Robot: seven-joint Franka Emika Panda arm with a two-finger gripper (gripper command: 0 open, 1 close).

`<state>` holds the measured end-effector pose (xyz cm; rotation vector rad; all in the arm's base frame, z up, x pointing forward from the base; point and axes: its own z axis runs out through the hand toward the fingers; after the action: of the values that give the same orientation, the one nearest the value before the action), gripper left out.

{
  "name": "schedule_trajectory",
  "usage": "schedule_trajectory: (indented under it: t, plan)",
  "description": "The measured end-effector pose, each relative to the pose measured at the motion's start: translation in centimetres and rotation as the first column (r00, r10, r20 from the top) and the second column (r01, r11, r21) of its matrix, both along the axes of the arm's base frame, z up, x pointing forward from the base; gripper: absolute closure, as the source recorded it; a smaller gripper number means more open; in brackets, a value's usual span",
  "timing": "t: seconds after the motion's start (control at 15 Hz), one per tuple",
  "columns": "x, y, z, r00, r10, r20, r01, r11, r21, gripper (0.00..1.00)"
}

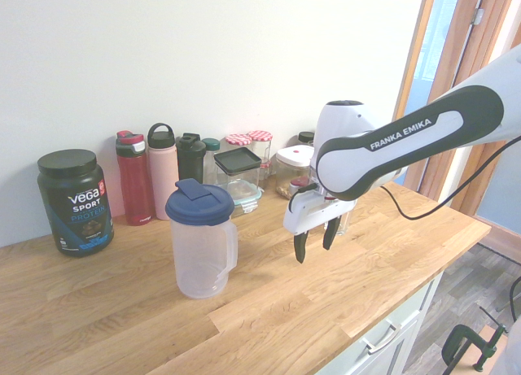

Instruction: Pour me some water

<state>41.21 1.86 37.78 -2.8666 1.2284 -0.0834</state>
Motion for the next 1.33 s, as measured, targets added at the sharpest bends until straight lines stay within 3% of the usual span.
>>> schedule_trajectory:
  t: [0.27, 0.6, 1.0, 1.2, 1.33]
  plan:
    - [-0.1, 0.2, 0.7, 1.000, -0.013, 0.010, 0.013, 1.000, 0.000, 0.00]
    - [-4.9, 3.7, 8.1, 0.993, 0.068, 0.097, -0.070, 0.997, 0.026, 0.00]
    - [-10.0, 13.4, 11.3, 0.923, 0.221, 0.314, -0.245, 0.969, 0.038, 0.00]
    - [-9.4, 16.6, 10.5, 0.894, 0.239, 0.380, -0.265, 0.964, 0.017, 0.00]
    - [-7.7, 17.5, 9.8, 0.892, 0.236, 0.386, -0.260, 0.966, 0.010, 0.00]
